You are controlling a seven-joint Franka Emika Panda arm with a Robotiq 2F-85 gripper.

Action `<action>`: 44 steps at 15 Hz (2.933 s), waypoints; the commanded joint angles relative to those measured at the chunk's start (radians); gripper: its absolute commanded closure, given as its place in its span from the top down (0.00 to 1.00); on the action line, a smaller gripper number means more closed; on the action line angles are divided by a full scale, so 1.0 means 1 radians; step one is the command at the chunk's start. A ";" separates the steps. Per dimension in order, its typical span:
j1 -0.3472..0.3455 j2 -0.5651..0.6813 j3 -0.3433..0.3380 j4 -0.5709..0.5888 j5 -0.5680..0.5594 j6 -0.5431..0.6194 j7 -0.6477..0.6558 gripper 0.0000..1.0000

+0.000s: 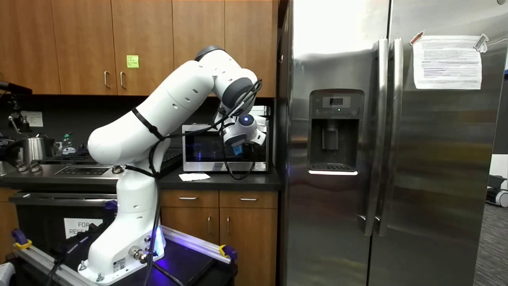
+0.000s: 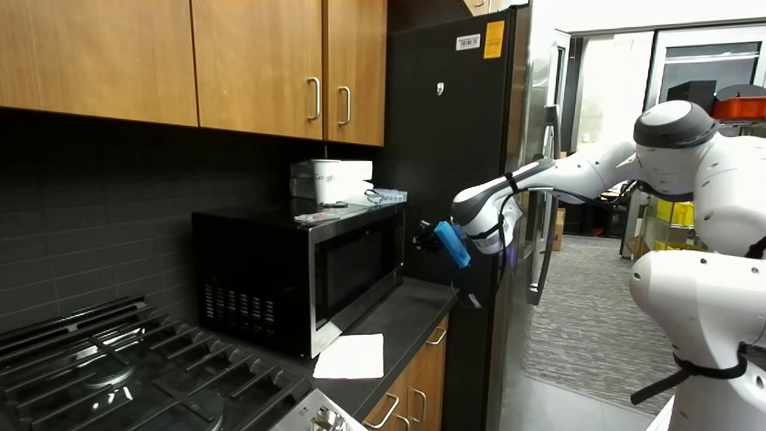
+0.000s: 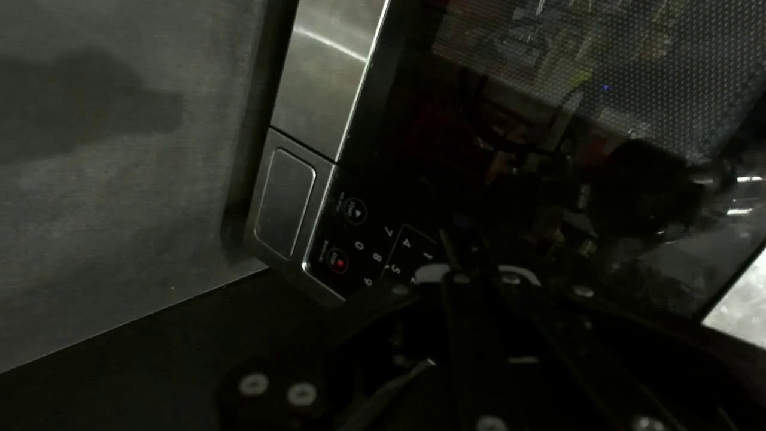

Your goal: Press a button on the right side of the microwave

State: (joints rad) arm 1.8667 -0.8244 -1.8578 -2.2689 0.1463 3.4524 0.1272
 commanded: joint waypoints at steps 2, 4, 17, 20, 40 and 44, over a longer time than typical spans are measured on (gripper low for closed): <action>0.015 0.060 -0.024 0.007 0.044 0.000 -0.008 0.00; 0.019 0.065 -0.030 0.004 0.046 0.000 -0.007 0.00; 0.056 0.060 -0.057 0.025 0.044 0.000 -0.010 0.00; 0.072 0.075 -0.074 0.040 0.054 0.000 -0.007 0.00; 0.295 0.131 -0.260 0.169 0.144 -0.018 -0.002 0.00; 0.298 0.138 -0.269 0.175 0.143 -0.011 -0.004 0.00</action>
State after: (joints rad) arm 2.1408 -0.7358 -2.1034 -2.1006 0.2468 3.4510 0.1271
